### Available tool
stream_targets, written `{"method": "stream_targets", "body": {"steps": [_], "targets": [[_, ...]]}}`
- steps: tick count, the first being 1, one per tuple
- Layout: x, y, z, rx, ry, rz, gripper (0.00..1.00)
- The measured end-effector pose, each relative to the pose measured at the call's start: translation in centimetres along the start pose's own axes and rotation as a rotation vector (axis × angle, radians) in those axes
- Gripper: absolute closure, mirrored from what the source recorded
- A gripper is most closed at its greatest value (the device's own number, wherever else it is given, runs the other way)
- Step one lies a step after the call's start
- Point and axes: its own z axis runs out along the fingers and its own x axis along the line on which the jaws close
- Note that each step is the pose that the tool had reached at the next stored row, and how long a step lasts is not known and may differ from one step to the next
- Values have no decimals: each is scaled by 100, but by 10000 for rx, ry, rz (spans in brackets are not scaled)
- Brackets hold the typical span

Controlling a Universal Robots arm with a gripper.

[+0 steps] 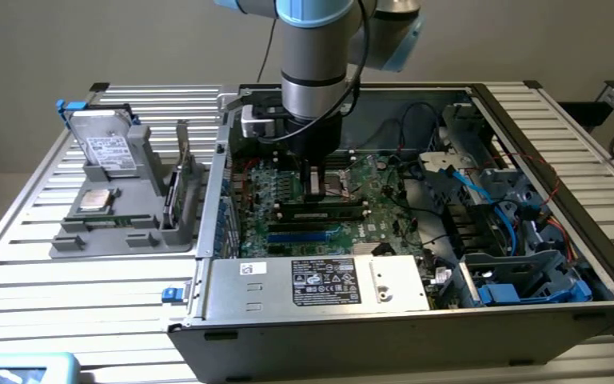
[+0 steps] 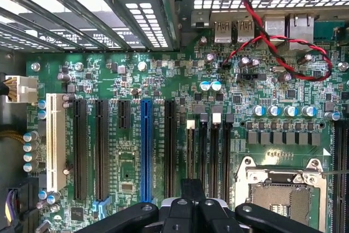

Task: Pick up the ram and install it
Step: 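Press down the ram until it locks into place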

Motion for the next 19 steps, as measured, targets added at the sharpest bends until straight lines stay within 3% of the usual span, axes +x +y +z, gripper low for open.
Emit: {"method": "stream_targets", "body": {"steps": [3, 5, 7, 19], "targets": [[0, 0, 7, -2, 1, -2, 89], [-1, -5, -20, 14, -23, -3, 89], [3, -21, -64, -2, -8, -2, 89], [28, -251, -172, -7, -4, -2, 89]]}}
